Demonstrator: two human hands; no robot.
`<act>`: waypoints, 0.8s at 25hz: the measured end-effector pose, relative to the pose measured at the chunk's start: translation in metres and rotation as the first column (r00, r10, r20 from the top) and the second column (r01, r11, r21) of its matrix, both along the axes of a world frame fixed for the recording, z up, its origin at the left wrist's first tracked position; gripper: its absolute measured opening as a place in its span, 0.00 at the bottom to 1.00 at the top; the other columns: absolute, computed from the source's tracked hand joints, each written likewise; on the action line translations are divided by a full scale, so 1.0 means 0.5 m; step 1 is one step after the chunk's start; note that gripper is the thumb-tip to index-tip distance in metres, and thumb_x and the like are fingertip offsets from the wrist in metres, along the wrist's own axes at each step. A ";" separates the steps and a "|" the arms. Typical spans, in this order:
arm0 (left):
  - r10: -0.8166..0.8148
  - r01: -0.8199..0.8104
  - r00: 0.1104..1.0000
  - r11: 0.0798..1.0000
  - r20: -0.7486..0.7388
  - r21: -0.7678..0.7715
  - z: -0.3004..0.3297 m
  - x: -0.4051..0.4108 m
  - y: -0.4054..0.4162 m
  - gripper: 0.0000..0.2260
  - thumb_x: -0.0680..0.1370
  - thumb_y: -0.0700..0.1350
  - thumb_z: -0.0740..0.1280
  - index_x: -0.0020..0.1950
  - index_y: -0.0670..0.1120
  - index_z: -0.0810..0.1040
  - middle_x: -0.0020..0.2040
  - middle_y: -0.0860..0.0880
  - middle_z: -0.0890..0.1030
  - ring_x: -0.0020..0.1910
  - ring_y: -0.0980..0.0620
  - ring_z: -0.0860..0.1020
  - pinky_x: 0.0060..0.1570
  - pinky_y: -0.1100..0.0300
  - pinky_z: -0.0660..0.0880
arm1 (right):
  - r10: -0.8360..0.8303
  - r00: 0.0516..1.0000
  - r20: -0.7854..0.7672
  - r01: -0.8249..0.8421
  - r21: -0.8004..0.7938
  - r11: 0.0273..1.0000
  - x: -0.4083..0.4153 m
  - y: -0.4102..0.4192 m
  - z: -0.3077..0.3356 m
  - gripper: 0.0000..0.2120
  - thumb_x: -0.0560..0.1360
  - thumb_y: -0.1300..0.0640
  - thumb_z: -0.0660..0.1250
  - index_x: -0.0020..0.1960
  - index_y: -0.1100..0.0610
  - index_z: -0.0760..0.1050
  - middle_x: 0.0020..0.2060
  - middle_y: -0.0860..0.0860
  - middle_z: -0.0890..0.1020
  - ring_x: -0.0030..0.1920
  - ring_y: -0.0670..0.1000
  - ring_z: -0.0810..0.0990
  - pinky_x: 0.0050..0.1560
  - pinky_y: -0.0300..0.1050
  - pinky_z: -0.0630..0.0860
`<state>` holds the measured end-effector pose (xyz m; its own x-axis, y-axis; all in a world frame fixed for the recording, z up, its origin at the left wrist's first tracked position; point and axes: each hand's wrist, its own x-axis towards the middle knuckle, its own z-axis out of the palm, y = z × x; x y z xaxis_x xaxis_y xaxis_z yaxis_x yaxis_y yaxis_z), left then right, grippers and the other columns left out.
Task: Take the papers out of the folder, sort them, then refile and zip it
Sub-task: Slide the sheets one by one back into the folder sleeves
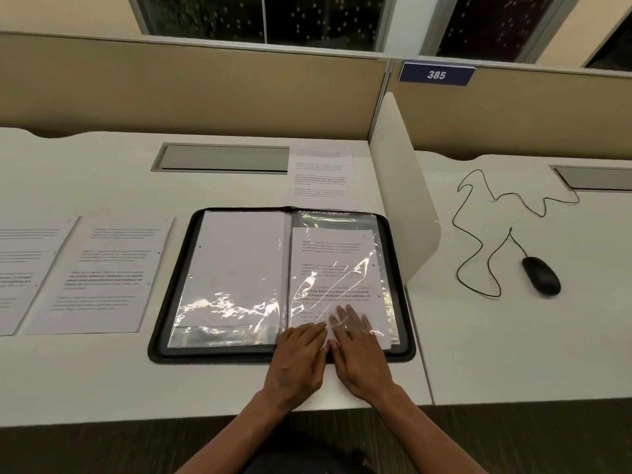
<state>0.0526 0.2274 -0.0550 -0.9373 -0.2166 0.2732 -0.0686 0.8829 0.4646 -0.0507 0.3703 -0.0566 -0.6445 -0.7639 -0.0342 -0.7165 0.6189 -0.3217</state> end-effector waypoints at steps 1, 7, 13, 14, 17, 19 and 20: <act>-0.009 0.009 1.000 1.000 -0.003 0.020 0.000 0.000 -0.004 0.16 0.80 0.49 0.65 0.66 0.49 0.79 0.65 0.52 0.80 0.65 0.54 0.75 0.64 0.55 0.70 | -0.005 1.000 -0.002 0.005 -0.009 1.000 0.004 0.000 -0.003 0.27 0.84 0.46 0.46 0.81 0.52 0.56 0.80 0.48 0.53 0.81 0.49 0.48 0.79 0.51 0.45; -0.059 0.064 0.998 0.988 -0.037 0.138 0.004 0.000 -0.025 0.18 0.79 0.49 0.67 0.69 0.52 0.76 0.67 0.54 0.78 0.65 0.56 0.75 0.63 0.57 0.72 | 0.023 0.999 0.033 -0.024 0.044 0.999 -0.029 -0.034 0.006 0.30 0.82 0.43 0.43 0.82 0.52 0.49 0.80 0.48 0.46 0.81 0.51 0.43 0.78 0.51 0.40; -0.032 0.033 0.999 0.971 -0.009 0.235 0.010 0.000 -0.052 0.22 0.79 0.53 0.67 0.72 0.55 0.69 0.73 0.56 0.70 0.72 0.60 0.67 0.70 0.64 0.64 | -0.094 0.995 0.013 0.094 0.016 0.995 -0.001 -0.038 0.008 0.31 0.83 0.40 0.41 0.82 0.52 0.52 0.80 0.49 0.49 0.81 0.50 0.43 0.79 0.50 0.39; -0.039 0.037 0.999 0.979 0.005 0.202 0.005 0.000 -0.055 0.24 0.78 0.51 0.67 0.74 0.54 0.67 0.74 0.55 0.69 0.73 0.59 0.65 0.71 0.64 0.62 | -0.106 0.994 0.023 0.105 0.024 0.994 0.007 -0.038 0.008 0.32 0.82 0.39 0.39 0.82 0.52 0.51 0.80 0.49 0.48 0.81 0.50 0.42 0.79 0.50 0.39; -0.060 0.060 0.998 0.993 -0.006 0.106 -0.008 -0.005 -0.056 0.24 0.77 0.44 0.70 0.73 0.52 0.72 0.68 0.54 0.77 0.70 0.54 0.70 0.68 0.57 0.70 | -0.133 0.991 0.011 0.132 0.045 0.990 0.005 -0.051 0.010 0.32 0.81 0.40 0.37 0.82 0.52 0.50 0.80 0.50 0.46 0.81 0.51 0.42 0.81 0.52 0.41; -0.055 0.058 0.998 0.995 -0.028 0.084 -0.010 -0.015 -0.057 0.20 0.74 0.40 0.72 0.66 0.50 0.78 0.61 0.53 0.82 0.66 0.51 0.76 0.62 0.53 0.77 | -0.140 0.990 0.009 0.139 0.056 0.989 -0.003 -0.064 0.014 0.33 0.81 0.41 0.35 0.82 0.52 0.48 0.80 0.50 0.45 0.81 0.52 0.40 0.80 0.53 0.40; -0.048 0.051 0.998 0.995 -0.039 0.090 -0.010 -0.019 -0.059 0.19 0.74 0.39 0.73 0.64 0.50 0.80 0.59 0.53 0.83 0.64 0.50 0.77 0.62 0.53 0.77 | -0.138 0.990 0.010 0.137 0.055 0.989 -0.006 -0.068 0.017 0.33 0.80 0.41 0.36 0.82 0.52 0.48 0.81 0.51 0.45 0.81 0.53 0.40 0.80 0.53 0.40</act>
<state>0.0430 0.1981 -0.0598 -0.9372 -0.1958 0.2885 -0.0075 0.8386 0.5447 -0.0536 0.3364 -0.0481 -0.7423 -0.6650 -0.0827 -0.6192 0.7278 -0.2949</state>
